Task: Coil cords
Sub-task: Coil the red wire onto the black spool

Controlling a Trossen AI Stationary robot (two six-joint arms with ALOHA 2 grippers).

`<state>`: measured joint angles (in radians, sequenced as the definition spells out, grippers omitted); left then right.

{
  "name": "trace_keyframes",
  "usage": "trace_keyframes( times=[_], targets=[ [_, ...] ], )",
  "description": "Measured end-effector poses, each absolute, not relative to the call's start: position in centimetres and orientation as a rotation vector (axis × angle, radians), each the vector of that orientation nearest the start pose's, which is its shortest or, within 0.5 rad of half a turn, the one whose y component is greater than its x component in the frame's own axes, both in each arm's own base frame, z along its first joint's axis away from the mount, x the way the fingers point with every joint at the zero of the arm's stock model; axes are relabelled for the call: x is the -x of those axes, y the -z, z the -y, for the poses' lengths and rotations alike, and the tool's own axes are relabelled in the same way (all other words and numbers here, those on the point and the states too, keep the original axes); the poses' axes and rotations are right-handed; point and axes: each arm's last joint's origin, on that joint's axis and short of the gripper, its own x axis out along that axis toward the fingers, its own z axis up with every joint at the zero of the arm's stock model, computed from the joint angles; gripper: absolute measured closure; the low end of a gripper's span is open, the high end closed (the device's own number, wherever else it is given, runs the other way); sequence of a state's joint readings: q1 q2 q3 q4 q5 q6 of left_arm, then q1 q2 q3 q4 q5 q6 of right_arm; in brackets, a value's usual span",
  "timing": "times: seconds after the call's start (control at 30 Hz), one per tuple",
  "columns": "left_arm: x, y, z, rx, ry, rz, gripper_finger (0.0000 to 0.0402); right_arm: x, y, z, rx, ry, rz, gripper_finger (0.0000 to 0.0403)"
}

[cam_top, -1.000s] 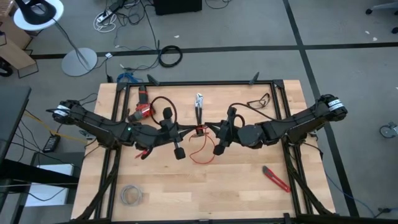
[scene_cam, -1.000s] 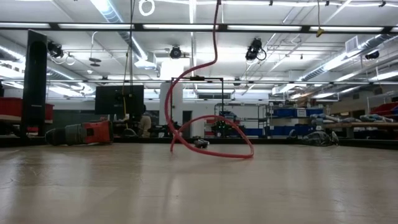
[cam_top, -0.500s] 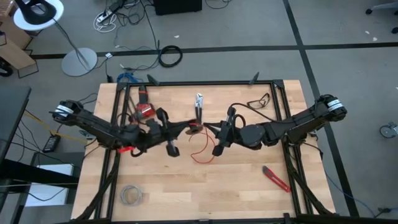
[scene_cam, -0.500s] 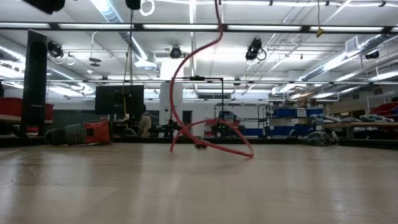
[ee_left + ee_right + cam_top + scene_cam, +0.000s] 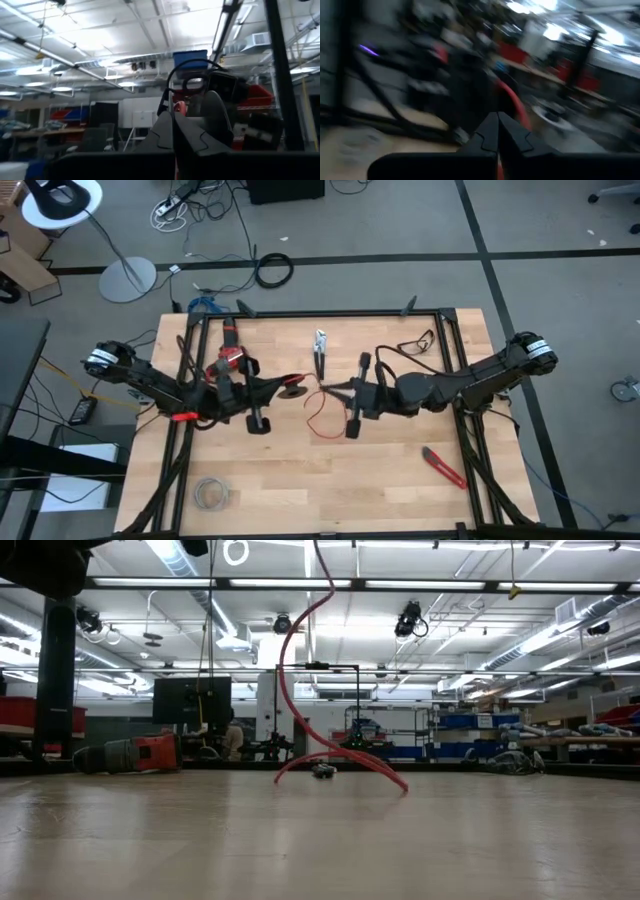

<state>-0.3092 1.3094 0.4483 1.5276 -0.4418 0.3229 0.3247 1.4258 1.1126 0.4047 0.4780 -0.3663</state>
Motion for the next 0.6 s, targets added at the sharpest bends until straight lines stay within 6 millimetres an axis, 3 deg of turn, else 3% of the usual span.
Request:
trace_keyframes(
  times=[0.2,0.6],
  targets=[
    [-22.2,-27.2,5.9,-0.153,-0.177,0.630,0.0401,-31.6,-35.8,-8.8,0.247,0.032,0.111,0.0379],
    [-22.4,-27.1,5.6,-0.220,-0.155,0.651,0.0401,-34.2,-33.6,-8.6,0.200,0.049,0.122,0.0248]
  ],
)
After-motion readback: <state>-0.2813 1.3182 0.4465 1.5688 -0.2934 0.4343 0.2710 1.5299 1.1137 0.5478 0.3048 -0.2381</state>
